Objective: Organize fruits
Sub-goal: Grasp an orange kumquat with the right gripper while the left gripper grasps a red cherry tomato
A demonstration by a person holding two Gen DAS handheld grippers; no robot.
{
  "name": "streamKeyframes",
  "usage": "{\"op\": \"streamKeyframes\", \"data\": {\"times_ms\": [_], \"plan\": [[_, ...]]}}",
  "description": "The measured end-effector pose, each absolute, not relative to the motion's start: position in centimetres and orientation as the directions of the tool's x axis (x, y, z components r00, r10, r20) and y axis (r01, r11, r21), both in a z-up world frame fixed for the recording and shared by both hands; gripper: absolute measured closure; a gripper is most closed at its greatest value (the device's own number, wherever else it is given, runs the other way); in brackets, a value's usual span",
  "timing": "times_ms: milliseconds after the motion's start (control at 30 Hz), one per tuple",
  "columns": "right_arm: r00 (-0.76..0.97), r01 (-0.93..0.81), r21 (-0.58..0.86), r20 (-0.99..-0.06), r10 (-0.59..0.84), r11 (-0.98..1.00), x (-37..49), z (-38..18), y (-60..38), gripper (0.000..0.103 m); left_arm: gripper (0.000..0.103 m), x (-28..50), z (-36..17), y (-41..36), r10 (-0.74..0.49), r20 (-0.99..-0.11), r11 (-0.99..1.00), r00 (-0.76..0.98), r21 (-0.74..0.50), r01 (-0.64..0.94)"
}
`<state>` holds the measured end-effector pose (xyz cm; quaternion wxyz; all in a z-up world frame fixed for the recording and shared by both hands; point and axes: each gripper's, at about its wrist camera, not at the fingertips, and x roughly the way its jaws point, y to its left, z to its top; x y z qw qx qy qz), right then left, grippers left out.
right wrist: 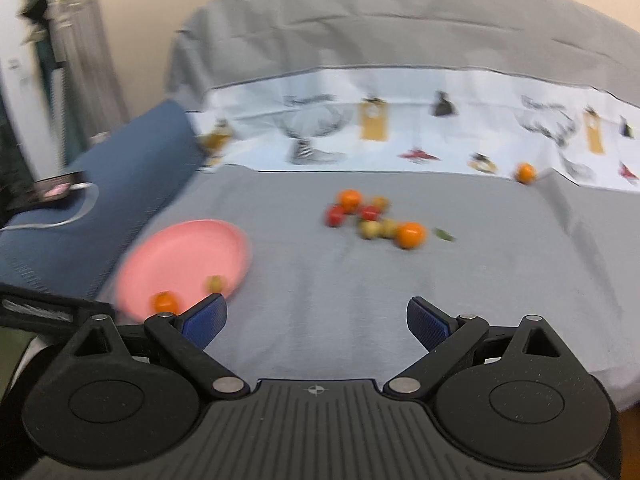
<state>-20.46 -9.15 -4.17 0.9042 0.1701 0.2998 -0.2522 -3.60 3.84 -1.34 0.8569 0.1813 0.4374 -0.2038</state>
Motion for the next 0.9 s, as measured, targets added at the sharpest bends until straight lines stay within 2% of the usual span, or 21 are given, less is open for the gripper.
{"op": "streamKeyframes", "data": {"times_ms": [333, 500, 633, 733, 900], "plan": [[0.559, 0.708, 0.069, -0.662, -0.499, 0.702, -16.4, -12.0, -20.3, 0.005, 0.0, 5.0, -5.5, -10.1, -0.239, -0.885, 0.817, 0.4, 0.04, 0.576], [0.581, 0.664, 0.05, -0.662, -0.473, 0.746, -11.2, -15.6, -24.3, 0.005, 0.0, 10.0, -9.9, -16.7, -0.22, -0.913, 0.813, 0.344, 0.023, 0.582], [0.583, 0.614, -0.041, -0.65, -0.488, 0.788, -8.1, -18.3, -25.8, 0.005, 0.0, 12.9, -13.4, -20.8, -0.212, -0.93, 0.802, 0.301, 0.01, 0.597], [0.577, 0.648, 0.024, -0.668, -0.47, 0.761, -7.8, -19.4, -27.3, 0.001, 0.0, 14.2, -15.5, -23.0, -0.188, -0.941, 0.788, 0.28, 0.026, 0.616], [0.582, 0.644, 0.005, -0.651, -0.486, 0.765, -7.6, -19.8, -27.2, 0.001, 0.0, 14.5, -16.5, -25.3, -0.188, -0.925, 0.743, 0.329, 0.085, 0.664]]}}
